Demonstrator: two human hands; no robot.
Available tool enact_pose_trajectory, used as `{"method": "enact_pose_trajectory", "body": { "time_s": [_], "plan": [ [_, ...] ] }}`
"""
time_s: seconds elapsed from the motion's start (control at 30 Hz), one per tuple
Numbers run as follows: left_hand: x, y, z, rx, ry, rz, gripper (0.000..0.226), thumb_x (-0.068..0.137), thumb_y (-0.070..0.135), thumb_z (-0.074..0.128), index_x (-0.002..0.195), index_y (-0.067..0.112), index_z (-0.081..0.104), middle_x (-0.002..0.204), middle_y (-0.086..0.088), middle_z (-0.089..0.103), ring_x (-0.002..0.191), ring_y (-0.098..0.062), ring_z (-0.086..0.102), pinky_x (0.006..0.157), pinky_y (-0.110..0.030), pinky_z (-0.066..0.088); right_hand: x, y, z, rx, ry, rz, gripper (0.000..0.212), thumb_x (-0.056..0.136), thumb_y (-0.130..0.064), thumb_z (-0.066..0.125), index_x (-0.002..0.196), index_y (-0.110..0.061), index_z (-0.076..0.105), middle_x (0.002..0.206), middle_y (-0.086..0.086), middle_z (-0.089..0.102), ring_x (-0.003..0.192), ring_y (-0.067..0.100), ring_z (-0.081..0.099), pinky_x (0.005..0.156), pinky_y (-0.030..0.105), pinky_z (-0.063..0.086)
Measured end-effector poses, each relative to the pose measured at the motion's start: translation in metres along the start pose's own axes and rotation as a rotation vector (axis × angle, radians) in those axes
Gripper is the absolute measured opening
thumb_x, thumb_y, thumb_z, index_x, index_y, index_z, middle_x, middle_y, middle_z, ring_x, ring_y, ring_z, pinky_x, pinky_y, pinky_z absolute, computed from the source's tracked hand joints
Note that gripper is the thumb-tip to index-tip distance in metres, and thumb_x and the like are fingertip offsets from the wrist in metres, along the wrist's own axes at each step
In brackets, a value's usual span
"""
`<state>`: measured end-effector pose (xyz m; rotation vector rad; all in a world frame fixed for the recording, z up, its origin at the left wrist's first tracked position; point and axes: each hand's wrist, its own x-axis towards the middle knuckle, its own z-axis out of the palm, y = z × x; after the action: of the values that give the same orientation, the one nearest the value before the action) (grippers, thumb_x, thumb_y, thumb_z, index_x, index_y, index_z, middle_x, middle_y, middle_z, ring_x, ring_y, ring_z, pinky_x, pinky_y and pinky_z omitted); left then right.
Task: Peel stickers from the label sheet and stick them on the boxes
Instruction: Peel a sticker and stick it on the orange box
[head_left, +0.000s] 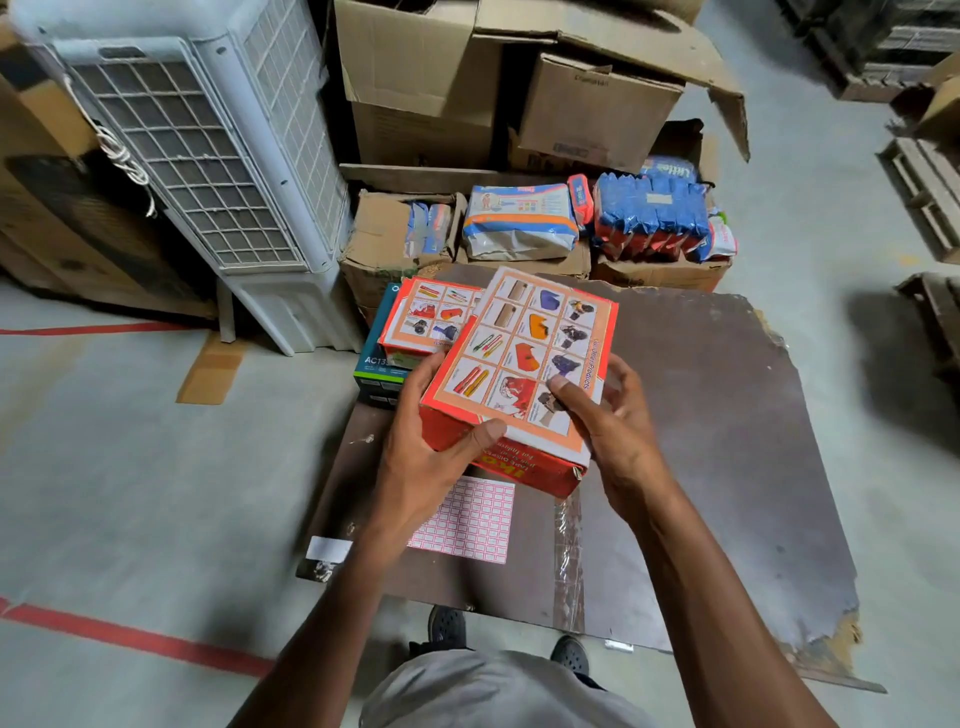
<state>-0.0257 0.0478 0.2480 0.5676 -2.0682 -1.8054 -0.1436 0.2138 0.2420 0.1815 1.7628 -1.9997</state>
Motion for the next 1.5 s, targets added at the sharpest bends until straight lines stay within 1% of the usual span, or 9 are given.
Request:
{"method": "enact_pose_trajectory", "body": {
  "time_s": [0.13,0.27,0.43,0.53,0.7,0.87,1.03,1.33,1.5],
  "plan": [
    [-0.001,-0.011,-0.006,-0.011,-0.08,-0.03,0.082,0.074,0.042,0.088,0.142,0.029,0.044,0.137,0.007,0.062,0.122,-0.007,0.064,0.1,-0.032,0.055,0.0,0.0,-0.005,-0.016,-0.011,0.007,0.117,0.066,-0.033,0.096,0.155,-0.04,0.02,0.153,0.006,0.052,0.106,0.024,0.075,0.094,0.055,0.059],
    [0.015,-0.016,-0.018,-0.16,-0.043,-0.17,0.1,0.051,0.08,0.083,0.127,0.024,0.05,0.13,-0.004,0.065,0.106,-0.01,0.073,0.079,-0.023,0.059,-0.001,-0.001,-0.014,-0.086,-0.149,-0.069,0.108,0.067,-0.018,0.094,0.155,-0.025,0.032,0.134,0.007,0.068,0.113,0.03,0.073,0.093,0.06,0.058],
    [0.042,-0.001,-0.03,-0.158,-0.007,-0.147,0.098,0.055,0.077,0.083,0.136,0.033,0.05,0.122,0.008,0.074,0.107,-0.015,0.074,0.087,-0.033,0.061,-0.009,-0.001,-0.014,-0.186,-0.379,-0.143,0.102,0.072,-0.004,0.09,0.153,-0.033,0.036,0.141,0.005,0.063,0.124,0.032,0.066,0.091,0.056,0.059],
    [0.045,0.01,-0.032,-0.234,0.039,-0.101,0.088,0.047,0.07,0.09,0.12,0.027,0.066,0.115,0.002,0.077,0.104,-0.02,0.075,0.081,-0.032,0.063,-0.013,-0.001,-0.013,-0.223,-0.45,-0.173,0.102,0.072,0.0,0.088,0.152,-0.038,0.036,0.14,0.004,0.061,0.125,0.029,0.065,0.09,0.051,0.061],
    [0.032,-0.005,-0.031,-0.13,0.037,-0.055,0.067,0.055,0.026,0.1,0.113,0.021,0.067,0.103,0.004,0.08,0.097,-0.019,0.077,0.078,-0.038,0.064,-0.025,-0.017,-0.015,-0.394,-0.38,-0.349,0.095,0.075,-0.052,0.079,0.154,-0.055,0.026,0.163,-0.02,0.035,0.149,0.007,0.037,0.122,0.054,0.032],
    [0.025,-0.015,-0.025,-0.014,-0.022,-0.041,0.095,0.051,0.032,0.101,0.129,0.044,0.049,0.105,0.018,0.076,0.1,-0.009,0.074,0.087,-0.047,0.062,-0.031,-0.042,-0.01,-0.469,-0.361,-0.642,0.068,0.086,-0.044,0.073,0.148,-0.044,0.046,0.16,-0.012,0.039,0.148,0.013,0.041,0.116,0.056,0.041],
    [0.02,-0.022,-0.026,-0.01,-0.01,-0.051,0.127,0.048,0.046,0.098,0.153,0.023,0.029,0.121,0.014,0.071,0.114,-0.015,0.07,0.095,-0.055,0.058,-0.021,-0.035,-0.005,-0.532,-0.308,-0.723,0.027,0.09,-0.029,0.078,0.117,-0.023,0.077,0.148,-0.007,0.053,0.142,0.01,0.046,0.109,0.041,0.051],
    [0.005,-0.018,-0.027,0.046,-0.028,0.165,0.081,0.082,0.053,0.078,0.147,0.027,0.037,0.14,0.011,0.054,0.128,-0.024,0.059,0.097,-0.053,0.056,-0.018,-0.011,0.003,-0.448,-0.293,-0.749,0.015,0.087,-0.004,0.077,0.101,-0.009,0.081,0.128,0.001,0.068,0.127,0.016,0.06,0.101,0.035,0.056],
    [0.001,-0.028,-0.037,0.099,-0.019,0.169,0.063,0.081,0.041,0.073,0.135,0.027,0.043,0.126,0.009,0.06,0.116,-0.029,0.066,0.088,-0.058,0.059,-0.019,-0.005,0.0,-0.669,-0.282,-0.735,0.032,0.089,-0.046,0.071,0.118,-0.032,0.074,0.147,-0.012,0.053,0.14,0.012,0.045,0.109,0.039,0.042]
  ]
}}
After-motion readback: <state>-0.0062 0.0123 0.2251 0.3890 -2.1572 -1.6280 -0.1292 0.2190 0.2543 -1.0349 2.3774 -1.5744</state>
